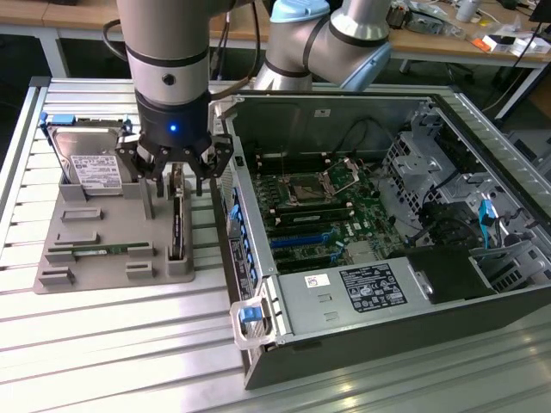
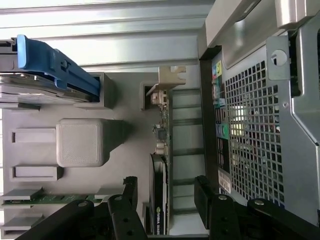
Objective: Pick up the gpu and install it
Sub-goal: 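Pick up the gpu and move the gpu toward the slot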
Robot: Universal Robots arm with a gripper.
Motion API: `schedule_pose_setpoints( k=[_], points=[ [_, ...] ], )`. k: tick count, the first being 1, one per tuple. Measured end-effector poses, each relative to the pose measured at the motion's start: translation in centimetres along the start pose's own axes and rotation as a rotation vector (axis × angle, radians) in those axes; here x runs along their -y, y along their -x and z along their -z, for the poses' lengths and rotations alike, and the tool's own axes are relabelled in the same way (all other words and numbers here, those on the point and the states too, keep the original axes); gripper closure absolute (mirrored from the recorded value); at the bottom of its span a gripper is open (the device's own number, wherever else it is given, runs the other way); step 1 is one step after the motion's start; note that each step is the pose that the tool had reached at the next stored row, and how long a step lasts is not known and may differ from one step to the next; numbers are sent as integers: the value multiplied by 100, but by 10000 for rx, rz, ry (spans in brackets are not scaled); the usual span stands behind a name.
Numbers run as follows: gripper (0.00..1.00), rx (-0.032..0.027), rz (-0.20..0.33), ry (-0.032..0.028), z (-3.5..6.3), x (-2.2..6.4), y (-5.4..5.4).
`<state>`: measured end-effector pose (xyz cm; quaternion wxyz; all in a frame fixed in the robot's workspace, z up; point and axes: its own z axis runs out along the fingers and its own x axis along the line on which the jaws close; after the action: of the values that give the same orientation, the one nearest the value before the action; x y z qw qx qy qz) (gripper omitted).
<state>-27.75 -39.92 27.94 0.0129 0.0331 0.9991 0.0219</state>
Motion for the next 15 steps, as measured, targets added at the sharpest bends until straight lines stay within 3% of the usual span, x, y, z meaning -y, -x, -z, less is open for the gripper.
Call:
schedule_pose_setpoints(
  k=[15],
  points=[
    [42, -1, 24, 0, -184, 9, -9]
  ],
)
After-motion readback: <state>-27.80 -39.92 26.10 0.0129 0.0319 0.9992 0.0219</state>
